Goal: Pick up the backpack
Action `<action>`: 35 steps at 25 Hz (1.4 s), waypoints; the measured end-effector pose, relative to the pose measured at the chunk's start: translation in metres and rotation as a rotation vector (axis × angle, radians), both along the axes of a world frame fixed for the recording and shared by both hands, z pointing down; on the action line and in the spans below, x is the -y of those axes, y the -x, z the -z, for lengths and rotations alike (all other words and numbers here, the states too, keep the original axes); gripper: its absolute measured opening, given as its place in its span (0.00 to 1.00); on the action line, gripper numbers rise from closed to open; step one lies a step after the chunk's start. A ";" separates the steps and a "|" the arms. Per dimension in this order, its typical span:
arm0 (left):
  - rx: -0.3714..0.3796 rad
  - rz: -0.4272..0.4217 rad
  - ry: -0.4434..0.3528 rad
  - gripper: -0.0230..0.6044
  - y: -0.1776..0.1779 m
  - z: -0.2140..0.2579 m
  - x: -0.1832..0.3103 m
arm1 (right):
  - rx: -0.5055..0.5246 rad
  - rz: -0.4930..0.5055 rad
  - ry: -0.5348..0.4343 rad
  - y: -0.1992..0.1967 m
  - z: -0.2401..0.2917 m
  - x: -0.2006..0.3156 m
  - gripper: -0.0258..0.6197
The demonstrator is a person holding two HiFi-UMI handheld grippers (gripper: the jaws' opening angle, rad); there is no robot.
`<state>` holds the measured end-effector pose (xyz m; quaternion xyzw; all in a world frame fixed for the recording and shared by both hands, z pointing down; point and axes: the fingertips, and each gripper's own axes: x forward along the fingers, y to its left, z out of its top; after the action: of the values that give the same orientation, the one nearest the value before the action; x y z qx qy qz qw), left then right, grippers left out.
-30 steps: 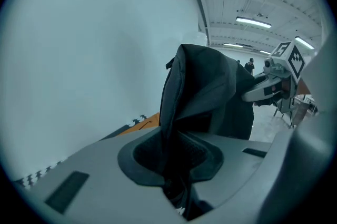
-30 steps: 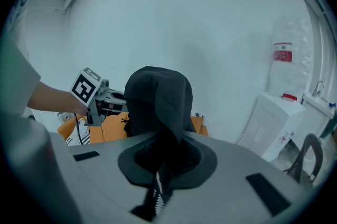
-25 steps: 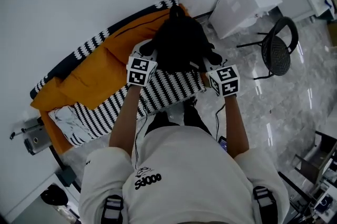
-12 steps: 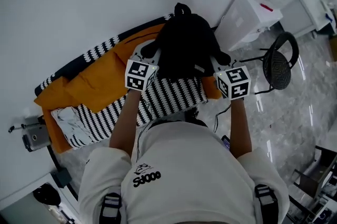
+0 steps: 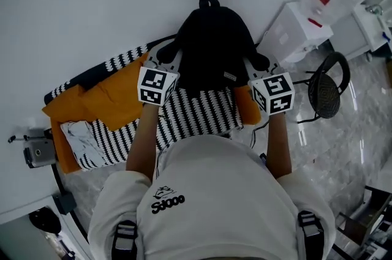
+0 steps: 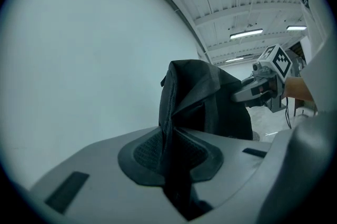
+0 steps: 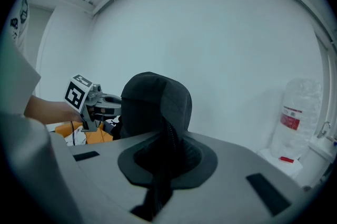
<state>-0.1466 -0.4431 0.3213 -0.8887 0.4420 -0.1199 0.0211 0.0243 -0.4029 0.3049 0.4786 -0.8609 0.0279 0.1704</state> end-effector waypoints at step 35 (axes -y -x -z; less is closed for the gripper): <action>0.043 0.070 -0.254 0.14 0.008 0.110 -0.044 | -0.002 -0.020 -0.188 0.008 0.094 -0.028 0.11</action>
<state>-0.1550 -0.3995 0.2117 -0.8600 0.4840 -0.0828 0.1386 0.0165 -0.3752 0.2110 0.5009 -0.8548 -0.0520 0.1252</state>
